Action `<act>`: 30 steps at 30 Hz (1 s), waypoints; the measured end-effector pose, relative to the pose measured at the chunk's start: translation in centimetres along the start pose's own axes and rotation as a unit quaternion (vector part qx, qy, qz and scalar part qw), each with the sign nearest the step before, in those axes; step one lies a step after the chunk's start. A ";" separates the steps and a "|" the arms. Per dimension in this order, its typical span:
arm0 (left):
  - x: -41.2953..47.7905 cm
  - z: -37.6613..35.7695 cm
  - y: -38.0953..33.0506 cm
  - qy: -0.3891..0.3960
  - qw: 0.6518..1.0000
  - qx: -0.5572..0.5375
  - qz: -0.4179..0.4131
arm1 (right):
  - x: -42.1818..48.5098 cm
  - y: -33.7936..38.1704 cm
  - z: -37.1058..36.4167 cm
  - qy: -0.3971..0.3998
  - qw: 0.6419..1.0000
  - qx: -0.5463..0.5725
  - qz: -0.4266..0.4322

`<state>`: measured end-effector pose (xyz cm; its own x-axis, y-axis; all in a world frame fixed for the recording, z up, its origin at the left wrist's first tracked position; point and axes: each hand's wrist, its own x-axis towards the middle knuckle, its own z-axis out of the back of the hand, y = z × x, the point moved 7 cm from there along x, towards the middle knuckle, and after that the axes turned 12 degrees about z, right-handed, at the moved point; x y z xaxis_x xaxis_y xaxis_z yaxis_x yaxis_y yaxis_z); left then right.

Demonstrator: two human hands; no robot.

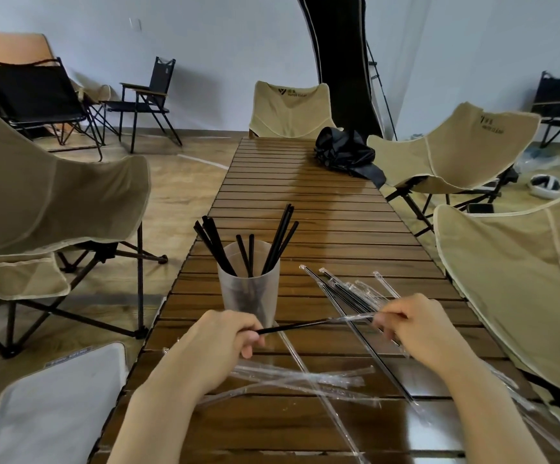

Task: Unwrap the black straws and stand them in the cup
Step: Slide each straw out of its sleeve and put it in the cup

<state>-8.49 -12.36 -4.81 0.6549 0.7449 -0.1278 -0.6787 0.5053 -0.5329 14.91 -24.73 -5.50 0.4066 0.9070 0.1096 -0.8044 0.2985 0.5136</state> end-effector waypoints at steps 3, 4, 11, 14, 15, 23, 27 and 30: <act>-0.6 1.6 0.9 -0.031 1.000 -0.001 -0.001 | -0.6 -2.2 1.3 -0.103 0.989 0.018 -0.100; -0.7 2.1 0.9 -0.037 0.999 -0.011 -0.009 | -0.8 -2.7 1.3 -0.125 0.983 0.043 -0.129; -2.4 6.5 -2.9 -0.165 0.957 -0.205 -0.124 | -0.1 -0.8 -2.9 -0.038 0.989 0.060 -0.126; -2.9 7.8 -3.7 -0.222 0.911 -0.315 -0.150 | 0.4 1.3 -1.9 -0.069 0.994 0.064 -0.063; -2.9 8.1 -3.7 -0.241 0.897 -0.338 -0.149 | 0.5 2.4 -1.3 -0.086 0.992 0.086 -0.038; -3.6 8.5 -3.6 -0.383 0.882 -0.250 -0.116 | -0.7 14.8 4.1 -0.205 0.923 0.210 0.248; -4.0 8.6 -4.4 -0.421 0.886 -0.114 -0.155 | -0.9 17.1 3.8 -0.200 0.916 0.188 0.292; -3.7 7.7 -4.3 -0.424 0.896 -0.029 -0.128 | -0.6 16.7 3.0 -0.190 0.927 0.155 0.282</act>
<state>-10.59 -13.95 4.35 0.2811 0.6836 0.6735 -0.5085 0.7013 -0.4996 2.55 -21.18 5.50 0.1297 0.7048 0.6975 -0.7966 -0.3448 0.4965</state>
